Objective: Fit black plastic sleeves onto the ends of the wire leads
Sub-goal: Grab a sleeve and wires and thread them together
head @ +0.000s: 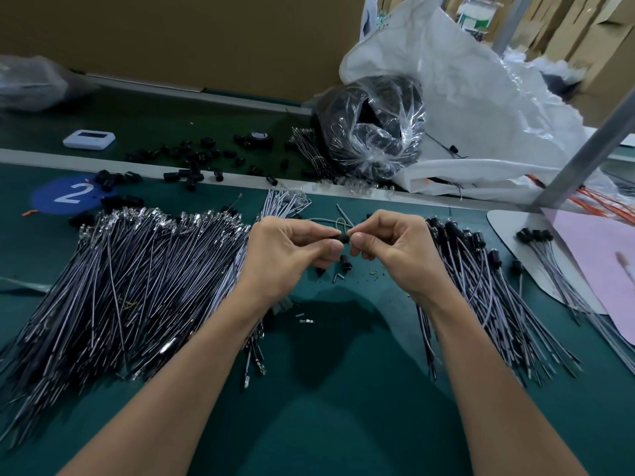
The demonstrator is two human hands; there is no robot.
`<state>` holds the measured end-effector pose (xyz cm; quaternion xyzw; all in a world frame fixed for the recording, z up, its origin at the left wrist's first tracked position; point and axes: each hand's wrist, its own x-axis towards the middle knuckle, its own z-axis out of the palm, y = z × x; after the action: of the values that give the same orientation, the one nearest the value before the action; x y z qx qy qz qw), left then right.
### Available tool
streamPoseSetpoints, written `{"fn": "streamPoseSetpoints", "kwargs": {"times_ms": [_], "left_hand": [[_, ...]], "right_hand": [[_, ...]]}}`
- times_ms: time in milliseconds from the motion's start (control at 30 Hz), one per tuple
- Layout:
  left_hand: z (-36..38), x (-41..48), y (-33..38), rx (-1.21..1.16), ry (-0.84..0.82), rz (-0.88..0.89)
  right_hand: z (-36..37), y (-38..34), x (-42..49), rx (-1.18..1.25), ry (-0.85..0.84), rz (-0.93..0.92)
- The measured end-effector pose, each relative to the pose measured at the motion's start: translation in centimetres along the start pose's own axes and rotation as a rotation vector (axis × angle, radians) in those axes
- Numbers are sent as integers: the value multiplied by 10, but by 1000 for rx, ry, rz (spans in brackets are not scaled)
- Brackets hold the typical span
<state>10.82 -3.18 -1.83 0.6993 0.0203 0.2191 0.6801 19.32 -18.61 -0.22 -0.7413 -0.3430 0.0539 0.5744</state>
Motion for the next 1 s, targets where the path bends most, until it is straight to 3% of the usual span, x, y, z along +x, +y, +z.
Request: {"fn": "streamPoseSetpoints", "kwargs": {"times_ms": [400,700,900,1000], "left_hand": [[0,0,-2,-12,-49,-26],[1,-1,-1,15,-23,31],[1,-1,-1,-19,-33,2],[1,-1,-1,3,-31,14]], "right_hand": [[-1,0,-1,-77,14,-49],[3,2,-2,108,24,42],[1,2,-1,44,7,-59],[1,3,-1,56,-13,-26]]}}
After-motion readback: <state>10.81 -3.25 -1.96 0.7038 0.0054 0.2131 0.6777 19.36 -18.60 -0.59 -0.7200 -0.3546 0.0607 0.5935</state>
